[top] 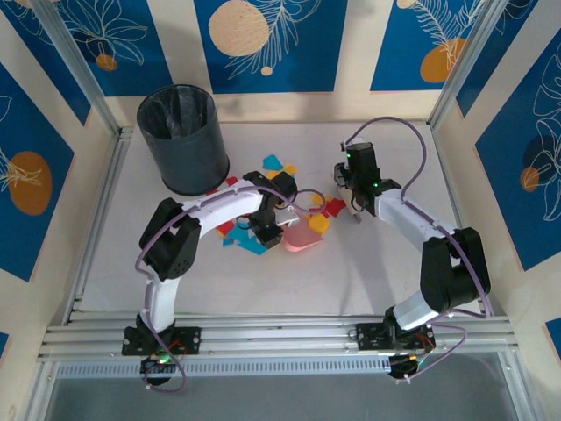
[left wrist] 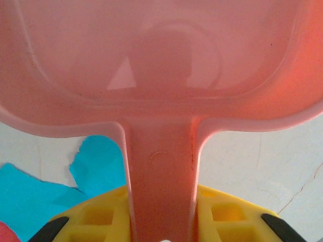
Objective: Sweep away the paper scraps from the table
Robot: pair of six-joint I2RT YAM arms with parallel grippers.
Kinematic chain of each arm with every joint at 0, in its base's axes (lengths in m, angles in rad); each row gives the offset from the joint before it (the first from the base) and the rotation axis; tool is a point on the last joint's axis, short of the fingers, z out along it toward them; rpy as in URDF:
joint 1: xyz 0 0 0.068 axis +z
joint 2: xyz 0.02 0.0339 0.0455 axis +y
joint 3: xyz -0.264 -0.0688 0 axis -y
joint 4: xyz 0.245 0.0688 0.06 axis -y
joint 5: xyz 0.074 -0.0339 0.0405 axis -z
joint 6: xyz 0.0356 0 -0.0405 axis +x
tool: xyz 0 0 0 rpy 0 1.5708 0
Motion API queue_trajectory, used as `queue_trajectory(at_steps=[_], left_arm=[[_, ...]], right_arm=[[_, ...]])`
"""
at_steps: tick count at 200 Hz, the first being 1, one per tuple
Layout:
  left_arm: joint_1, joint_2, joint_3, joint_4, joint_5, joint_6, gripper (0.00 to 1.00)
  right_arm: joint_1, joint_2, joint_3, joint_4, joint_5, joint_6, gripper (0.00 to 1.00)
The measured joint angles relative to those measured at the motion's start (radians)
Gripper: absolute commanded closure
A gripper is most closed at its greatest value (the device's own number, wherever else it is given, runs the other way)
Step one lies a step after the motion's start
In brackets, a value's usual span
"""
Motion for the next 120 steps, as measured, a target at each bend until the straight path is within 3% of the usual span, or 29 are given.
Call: queue_trajectory(at_steps=[120], left_arm=[[0.029,0.067,0.093,0.013,-0.024,-0.023,1.00]], right_arm=[[0.087,-0.023,0.000,-0.040,-0.134,-0.026,1.00]])
